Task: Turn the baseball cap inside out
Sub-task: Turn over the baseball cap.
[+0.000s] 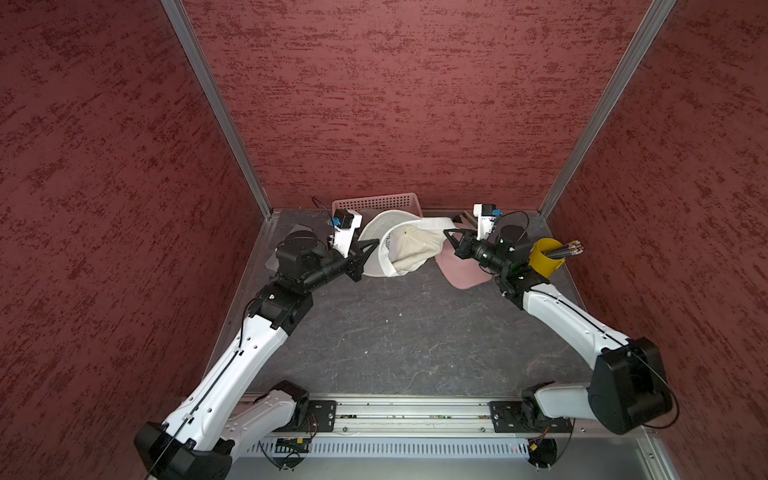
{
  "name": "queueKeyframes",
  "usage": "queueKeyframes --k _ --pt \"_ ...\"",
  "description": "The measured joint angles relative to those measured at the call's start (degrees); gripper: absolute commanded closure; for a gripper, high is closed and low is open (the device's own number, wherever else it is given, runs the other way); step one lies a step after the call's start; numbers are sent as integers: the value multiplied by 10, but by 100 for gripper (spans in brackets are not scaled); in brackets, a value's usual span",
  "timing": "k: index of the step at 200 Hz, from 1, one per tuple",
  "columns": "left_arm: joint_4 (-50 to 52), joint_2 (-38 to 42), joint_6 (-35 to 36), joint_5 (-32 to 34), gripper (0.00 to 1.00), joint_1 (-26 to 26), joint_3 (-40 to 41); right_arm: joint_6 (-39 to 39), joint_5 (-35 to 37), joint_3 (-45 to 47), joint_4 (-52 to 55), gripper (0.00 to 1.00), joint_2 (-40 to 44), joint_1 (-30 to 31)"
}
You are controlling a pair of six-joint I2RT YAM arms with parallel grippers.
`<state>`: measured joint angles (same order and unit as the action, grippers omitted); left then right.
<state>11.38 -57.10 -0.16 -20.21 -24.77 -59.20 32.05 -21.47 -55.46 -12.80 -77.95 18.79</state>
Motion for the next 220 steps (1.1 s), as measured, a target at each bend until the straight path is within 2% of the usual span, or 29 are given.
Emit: queueKeyframes --k 21,31,46,72,82,106,120,143,161,183,220 --pt "-8 -6 10 57 100 -43 7 27 86 -24 90 98 0 42" --pt "-17 -12 11 86 100 -73 6 39 121 -29 122 86 0 67" --pt "-25 -25 6 120 100 -108 1 50 156 -43 168 61 -4 102" --pt "-25 -53 -27 170 100 -122 -18 38 184 -74 206 45 -13 132" --pt "-23 -57 -40 186 100 -122 -22 20 198 -75 218 40 -5 133" --pt "1 -62 -68 211 100 -116 -42 -31 233 -75 257 36 31 133" --pt "16 -66 -84 219 100 -114 -63 -63 252 -75 275 40 55 132" --pt "29 -73 -102 218 100 -113 -88 -110 241 -73 276 77 81 132" --pt "33 -80 -110 216 100 -113 -95 -131 201 -72 249 93 85 132" --pt "41 -92 -118 213 100 -115 -96 -139 151 -72 191 100 67 132" --pt "49 -103 -136 199 100 -121 -96 -111 116 -102 100 100 -29 133"
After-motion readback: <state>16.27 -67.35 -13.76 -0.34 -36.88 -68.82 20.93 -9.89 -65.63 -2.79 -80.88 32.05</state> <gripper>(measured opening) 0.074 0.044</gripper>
